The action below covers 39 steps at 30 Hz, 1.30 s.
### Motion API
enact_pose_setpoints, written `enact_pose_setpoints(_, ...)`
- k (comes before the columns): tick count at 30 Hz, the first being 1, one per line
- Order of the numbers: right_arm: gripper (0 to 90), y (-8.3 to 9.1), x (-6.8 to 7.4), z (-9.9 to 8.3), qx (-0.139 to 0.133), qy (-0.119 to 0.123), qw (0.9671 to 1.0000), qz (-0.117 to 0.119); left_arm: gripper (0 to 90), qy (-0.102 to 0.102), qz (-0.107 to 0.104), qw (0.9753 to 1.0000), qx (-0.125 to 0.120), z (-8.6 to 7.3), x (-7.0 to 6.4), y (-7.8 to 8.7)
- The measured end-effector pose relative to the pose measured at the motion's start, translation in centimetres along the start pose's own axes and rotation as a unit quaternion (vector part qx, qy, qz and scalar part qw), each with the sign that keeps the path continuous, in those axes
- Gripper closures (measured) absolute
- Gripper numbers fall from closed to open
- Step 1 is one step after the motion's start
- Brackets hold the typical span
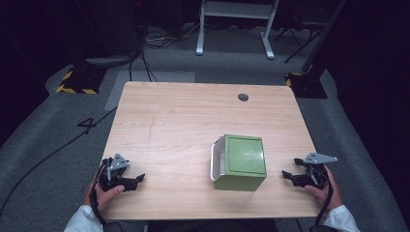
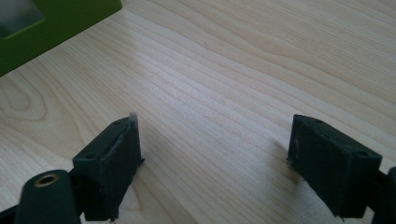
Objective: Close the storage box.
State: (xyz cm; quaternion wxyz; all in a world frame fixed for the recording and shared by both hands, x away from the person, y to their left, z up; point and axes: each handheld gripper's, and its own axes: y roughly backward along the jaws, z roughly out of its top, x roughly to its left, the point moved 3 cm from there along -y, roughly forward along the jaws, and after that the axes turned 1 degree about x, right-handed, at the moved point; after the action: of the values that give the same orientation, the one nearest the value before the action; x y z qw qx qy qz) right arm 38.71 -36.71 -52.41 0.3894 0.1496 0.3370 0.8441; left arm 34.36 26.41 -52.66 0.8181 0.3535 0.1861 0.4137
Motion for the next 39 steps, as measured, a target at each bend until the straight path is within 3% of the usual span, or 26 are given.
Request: enact_pose_setpoints(39,17.3,0.05,0.04,-0.04,0.0,0.0,1.0,-0.001,15.8,0.0,-0.002,1.0,0.0,-0.11,0.04,0.1)
